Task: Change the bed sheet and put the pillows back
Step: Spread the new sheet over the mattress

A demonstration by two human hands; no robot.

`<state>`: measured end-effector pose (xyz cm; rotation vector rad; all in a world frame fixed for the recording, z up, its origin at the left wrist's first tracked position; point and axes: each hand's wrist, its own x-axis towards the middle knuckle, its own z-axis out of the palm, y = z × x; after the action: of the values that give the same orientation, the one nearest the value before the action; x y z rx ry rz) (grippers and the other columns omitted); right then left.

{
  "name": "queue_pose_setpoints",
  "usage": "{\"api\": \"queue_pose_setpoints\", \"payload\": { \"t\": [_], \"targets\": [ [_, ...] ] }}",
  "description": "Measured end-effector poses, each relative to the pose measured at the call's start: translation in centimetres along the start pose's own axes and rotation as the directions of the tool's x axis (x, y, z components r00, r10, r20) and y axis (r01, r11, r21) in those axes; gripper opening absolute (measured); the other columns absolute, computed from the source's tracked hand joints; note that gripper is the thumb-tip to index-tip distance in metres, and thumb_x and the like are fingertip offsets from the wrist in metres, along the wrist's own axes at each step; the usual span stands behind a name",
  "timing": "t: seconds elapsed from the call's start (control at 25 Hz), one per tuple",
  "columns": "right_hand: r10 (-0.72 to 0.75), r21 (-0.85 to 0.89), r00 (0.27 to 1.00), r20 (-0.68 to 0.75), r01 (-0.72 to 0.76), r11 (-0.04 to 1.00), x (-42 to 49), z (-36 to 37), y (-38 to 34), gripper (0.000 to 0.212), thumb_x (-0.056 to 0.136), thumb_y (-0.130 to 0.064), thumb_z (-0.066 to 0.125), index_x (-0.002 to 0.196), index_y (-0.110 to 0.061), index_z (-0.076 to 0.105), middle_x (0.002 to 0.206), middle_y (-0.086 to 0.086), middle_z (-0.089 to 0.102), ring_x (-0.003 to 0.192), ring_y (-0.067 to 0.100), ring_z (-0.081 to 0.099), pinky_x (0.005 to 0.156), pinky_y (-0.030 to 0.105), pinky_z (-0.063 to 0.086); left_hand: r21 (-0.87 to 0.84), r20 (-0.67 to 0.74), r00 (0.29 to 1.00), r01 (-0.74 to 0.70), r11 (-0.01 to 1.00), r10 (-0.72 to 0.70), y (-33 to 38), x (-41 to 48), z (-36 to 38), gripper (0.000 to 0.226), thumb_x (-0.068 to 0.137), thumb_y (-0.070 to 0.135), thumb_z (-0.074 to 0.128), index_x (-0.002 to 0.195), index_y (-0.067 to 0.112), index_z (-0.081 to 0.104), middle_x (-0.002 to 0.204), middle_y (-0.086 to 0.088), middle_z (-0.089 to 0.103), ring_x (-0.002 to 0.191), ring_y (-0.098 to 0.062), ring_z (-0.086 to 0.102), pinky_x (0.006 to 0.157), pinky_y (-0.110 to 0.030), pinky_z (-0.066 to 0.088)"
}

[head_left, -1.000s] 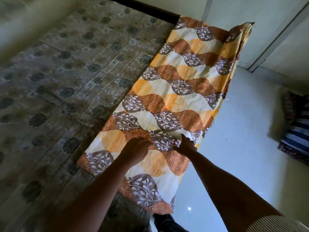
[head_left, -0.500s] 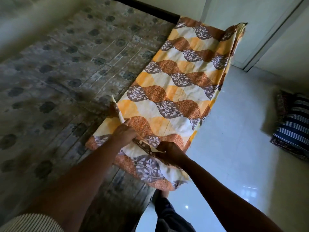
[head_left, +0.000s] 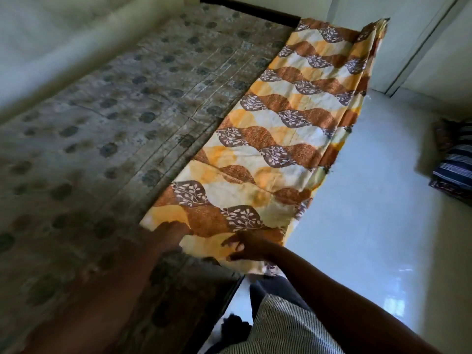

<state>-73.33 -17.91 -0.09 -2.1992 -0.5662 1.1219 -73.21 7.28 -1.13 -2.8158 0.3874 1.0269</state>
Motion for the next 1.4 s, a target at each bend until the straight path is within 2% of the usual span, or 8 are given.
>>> {"api": "queue_pose_setpoints", "payload": {
  "t": [0.4, 0.68, 0.8, 0.88, 1.0, 1.12, 1.24, 1.4],
  "targets": [
    [0.246, 0.148, 0.902, -0.354, -0.206, 0.967, 0.0, -4.9, 4.9, 0.029, 0.093, -0.019, 0.056, 0.120, -0.016, 0.062, 0.128, 0.006, 0.059, 0.116, 0.020, 0.056, 0.099, 0.025, 0.038, -0.270, -0.192, 0.980, -0.107, 0.957, 0.056, 4.3, 2.0, -3.7, 0.046, 0.094, 0.027, 0.052, 0.138, 0.020, 0.044, 0.142, -0.002, 0.046, 0.128, -0.019, 0.044, 0.099, -0.033, 0.042],
    [0.389, 0.010, 0.870, -0.304, -0.405, 0.914, 9.5, -8.7, 11.7, 0.076, 0.089, -0.038, 0.059, 0.148, -0.013, 0.017, 0.153, 0.013, 0.024, 0.139, 0.030, 0.026, 0.113, 0.039, 0.027, -0.229, -0.247, 0.966, -0.138, 0.963, 0.080, 5.2, 8.9, -5.4, 0.048, 0.095, 0.026, 0.048, 0.141, 0.022, 0.037, 0.142, 0.003, 0.043, 0.126, -0.014, 0.043, 0.098, -0.026, 0.040],
    [0.417, -0.084, 0.835, -0.361, -0.474, 0.877, 11.5, -8.3, 13.0, 0.081, 0.084, -0.044, 0.062, 0.147, -0.017, 0.019, 0.149, 0.010, 0.029, 0.134, 0.032, 0.030, 0.109, 0.046, 0.031, -0.263, -0.225, 0.973, -0.118, 0.957, 0.059, 5.1, 10.2, -5.6, 0.060, 0.093, 0.031, 0.052, 0.146, 0.023, 0.025, 0.144, 0.000, 0.041, 0.128, -0.017, 0.042, 0.098, -0.028, 0.041],
    [0.304, -0.270, 0.896, -0.324, -0.396, 0.878, 11.5, -8.0, 12.1, 0.061, 0.089, -0.042, 0.055, 0.142, -0.023, 0.032, 0.139, 0.007, 0.046, 0.121, 0.029, 0.046, 0.100, 0.042, 0.040, -0.243, -0.204, 0.977, -0.116, 0.963, 0.067, 5.0, 10.8, -5.2, 0.078, 0.087, 0.033, 0.060, 0.149, 0.025, 0.013, 0.149, -0.001, 0.033, 0.133, -0.020, 0.036, 0.102, -0.032, 0.039],
    [0.096, -0.221, 0.978, -0.185, -0.137, 0.966, 10.1, -6.9, 9.1, 0.036, 0.095, -0.036, 0.048, 0.124, -0.018, 0.059, 0.116, 0.008, 0.063, 0.094, 0.019, 0.061, 0.082, 0.031, 0.049, -0.145, -0.270, 0.952, -0.190, 0.971, 0.146, 5.4, 11.0, -5.8, 0.093, 0.078, 0.024, 0.072, 0.149, 0.026, 0.013, 0.155, -0.001, 0.019, 0.142, -0.024, 0.018, 0.113, -0.044, 0.026],
    [-0.065, -0.170, 0.973, -0.221, 0.027, 0.985, 7.8, -5.4, 6.2, 0.031, 0.095, -0.030, 0.050, 0.109, -0.007, 0.066, 0.107, 0.012, 0.064, 0.096, 0.026, 0.061, 0.078, 0.031, 0.044, 0.132, -0.380, 0.848, -0.346, 0.929, 0.370, 5.6, 11.1, -6.5, 0.065, 0.063, 0.012, 0.081, 0.124, 0.018, 0.060, 0.133, -0.009, 0.055, 0.127, -0.029, 0.047, 0.106, -0.049, 0.034],
    [-0.102, -0.186, 0.952, -0.288, 0.049, 0.981, 5.2, -3.4, 3.8, 0.031, 0.098, -0.030, 0.044, 0.106, -0.007, 0.064, 0.096, 0.017, 0.068, 0.089, 0.030, 0.063, 0.072, 0.032, 0.043, 0.195, -0.204, 0.966, -0.121, 0.973, 0.161, 3.9, 9.3, -7.2, 0.029, 0.086, 0.013, 0.056, 0.114, 0.008, 0.064, 0.123, -0.012, 0.060, 0.116, -0.030, 0.051, 0.101, -0.032, 0.038],
    [-0.020, -0.099, 0.930, -0.366, -0.018, 0.995, 2.6, 1.2, 1.0, 0.029, 0.096, -0.032, 0.049, 0.113, -0.014, 0.064, 0.107, 0.011, 0.069, 0.099, 0.030, 0.063, 0.082, 0.035, 0.047, -0.011, -0.214, 0.977, -0.029, 1.000, 0.026, -1.0, 3.9, -3.1, 0.022, 0.096, 0.020, 0.042, 0.109, 0.013, 0.058, 0.129, -0.014, 0.054, 0.117, -0.028, 0.050, 0.084, -0.027, 0.034]
  ]
}}
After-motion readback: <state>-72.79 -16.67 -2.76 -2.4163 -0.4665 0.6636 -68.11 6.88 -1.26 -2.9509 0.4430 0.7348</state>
